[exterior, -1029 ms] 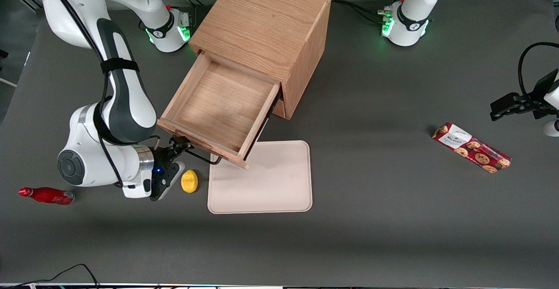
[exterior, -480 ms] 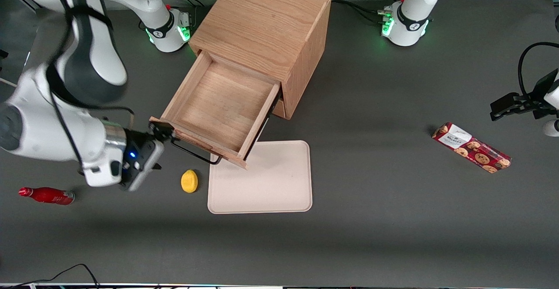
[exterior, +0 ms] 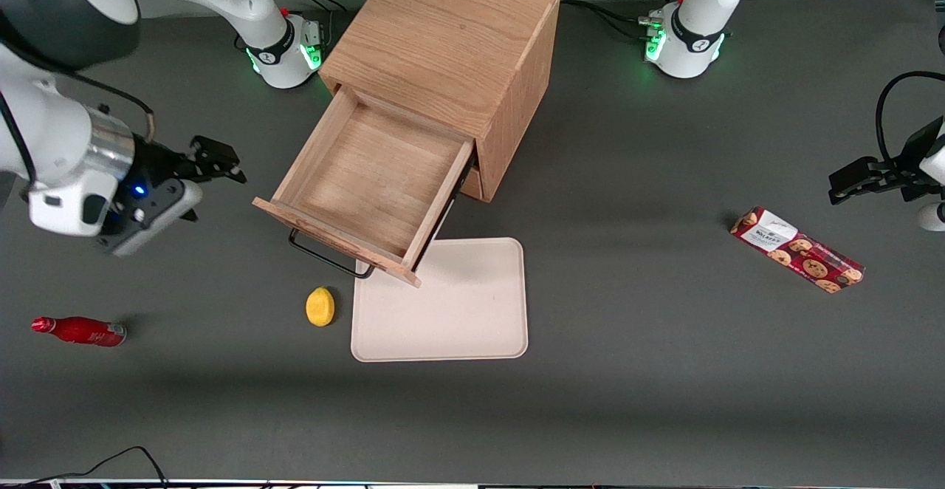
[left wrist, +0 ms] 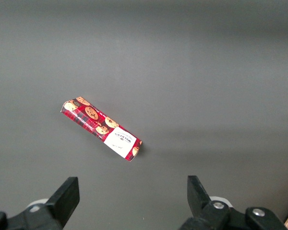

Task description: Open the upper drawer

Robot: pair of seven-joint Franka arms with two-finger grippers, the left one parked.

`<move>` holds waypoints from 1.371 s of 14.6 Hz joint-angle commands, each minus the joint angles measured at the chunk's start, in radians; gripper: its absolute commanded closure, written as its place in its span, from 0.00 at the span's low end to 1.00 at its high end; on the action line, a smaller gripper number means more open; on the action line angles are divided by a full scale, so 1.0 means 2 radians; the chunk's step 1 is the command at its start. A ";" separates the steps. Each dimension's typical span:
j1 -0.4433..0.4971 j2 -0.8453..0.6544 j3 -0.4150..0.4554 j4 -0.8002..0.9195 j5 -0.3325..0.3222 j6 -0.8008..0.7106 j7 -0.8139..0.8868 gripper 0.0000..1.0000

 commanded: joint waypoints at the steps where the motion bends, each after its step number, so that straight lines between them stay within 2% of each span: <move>1: -0.001 -0.070 -0.005 -0.078 -0.036 0.009 0.065 0.00; 4: -0.008 -0.093 -0.042 -0.103 -0.061 0.011 0.075 0.00; 9: -0.060 -0.148 -0.033 -0.187 -0.095 0.051 0.084 0.00; 12: -0.078 -0.139 -0.023 -0.174 -0.114 0.054 0.085 0.00; 14: -0.085 -0.132 -0.020 -0.154 -0.116 0.054 0.082 0.00; 17: -0.140 -0.103 0.031 -0.122 -0.117 0.053 0.080 0.00; 20: -0.143 -0.070 0.031 -0.075 -0.116 0.048 0.081 0.00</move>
